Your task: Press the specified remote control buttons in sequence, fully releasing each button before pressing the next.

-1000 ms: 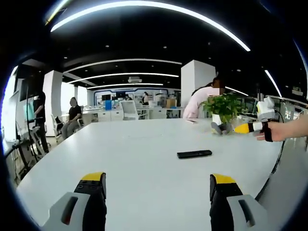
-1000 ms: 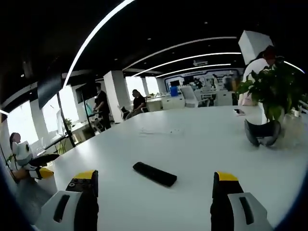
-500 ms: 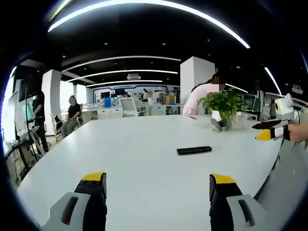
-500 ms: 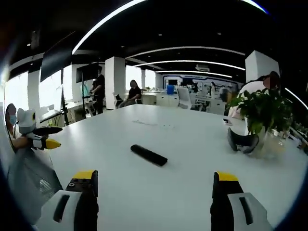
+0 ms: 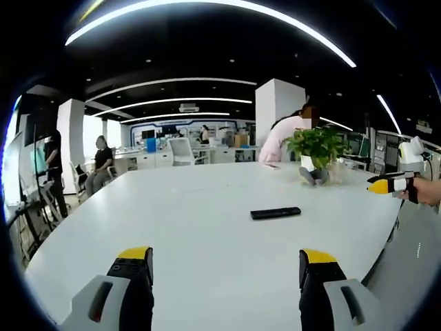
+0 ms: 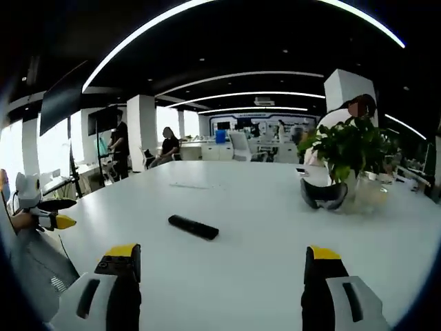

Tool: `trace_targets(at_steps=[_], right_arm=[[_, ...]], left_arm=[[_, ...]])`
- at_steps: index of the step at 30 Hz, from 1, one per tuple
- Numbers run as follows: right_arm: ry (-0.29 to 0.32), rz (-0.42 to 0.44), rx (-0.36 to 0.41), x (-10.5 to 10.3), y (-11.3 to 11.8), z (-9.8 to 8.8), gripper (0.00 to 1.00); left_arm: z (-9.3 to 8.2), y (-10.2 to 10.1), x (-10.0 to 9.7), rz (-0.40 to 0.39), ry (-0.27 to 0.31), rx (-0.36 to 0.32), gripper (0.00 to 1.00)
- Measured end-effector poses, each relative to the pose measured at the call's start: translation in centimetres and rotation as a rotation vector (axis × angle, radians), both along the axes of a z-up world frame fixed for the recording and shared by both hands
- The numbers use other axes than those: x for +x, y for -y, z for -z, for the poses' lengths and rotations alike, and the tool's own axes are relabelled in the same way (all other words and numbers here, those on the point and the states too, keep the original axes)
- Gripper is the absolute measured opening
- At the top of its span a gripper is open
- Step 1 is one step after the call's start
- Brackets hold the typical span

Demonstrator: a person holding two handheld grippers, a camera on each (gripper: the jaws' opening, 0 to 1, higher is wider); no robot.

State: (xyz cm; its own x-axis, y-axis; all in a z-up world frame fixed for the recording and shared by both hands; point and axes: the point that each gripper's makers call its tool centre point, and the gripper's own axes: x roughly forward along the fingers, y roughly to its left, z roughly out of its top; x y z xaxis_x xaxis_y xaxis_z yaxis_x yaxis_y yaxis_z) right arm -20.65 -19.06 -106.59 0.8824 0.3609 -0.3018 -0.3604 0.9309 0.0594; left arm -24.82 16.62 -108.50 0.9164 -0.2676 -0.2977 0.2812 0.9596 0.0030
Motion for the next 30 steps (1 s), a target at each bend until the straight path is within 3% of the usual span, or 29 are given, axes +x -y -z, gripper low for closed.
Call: trace_targets(at_steps=[2,10,13,17,25,30], right_arm=[[-0.006,-0.004,0.032,0.0,-0.1,0.1,0.99],[-0.027,0.031,0.037,-0.2,0.7,0.5,0.99],[-0.018,0.017,0.102,-0.2,0.3,0.2,0.99],[-0.043,0.006,0.093,-0.3,0.1,0.6,0.99],[0.021,0.033,0.103,-0.3,1.2,-0.4,0.99],[0.011,0.053,0.112,-0.1,1.6,-0.1,0.99]], left_arm=[[0.0,0.0,0.0,0.001,0.001,0.000,0.90],[-0.1,0.2,-0.1,0.004,0.001,0.010,0.90],[-0.1,0.1,-0.1,-0.004,0.001,0.012,0.90],[-0.2,0.3,-0.1,0.004,-0.002,0.007,0.90],[0.1,1.4,-0.2,0.058,-0.010,0.030,0.91],[0.0,1.2,-0.1,0.046,-0.005,0.009,0.90]])
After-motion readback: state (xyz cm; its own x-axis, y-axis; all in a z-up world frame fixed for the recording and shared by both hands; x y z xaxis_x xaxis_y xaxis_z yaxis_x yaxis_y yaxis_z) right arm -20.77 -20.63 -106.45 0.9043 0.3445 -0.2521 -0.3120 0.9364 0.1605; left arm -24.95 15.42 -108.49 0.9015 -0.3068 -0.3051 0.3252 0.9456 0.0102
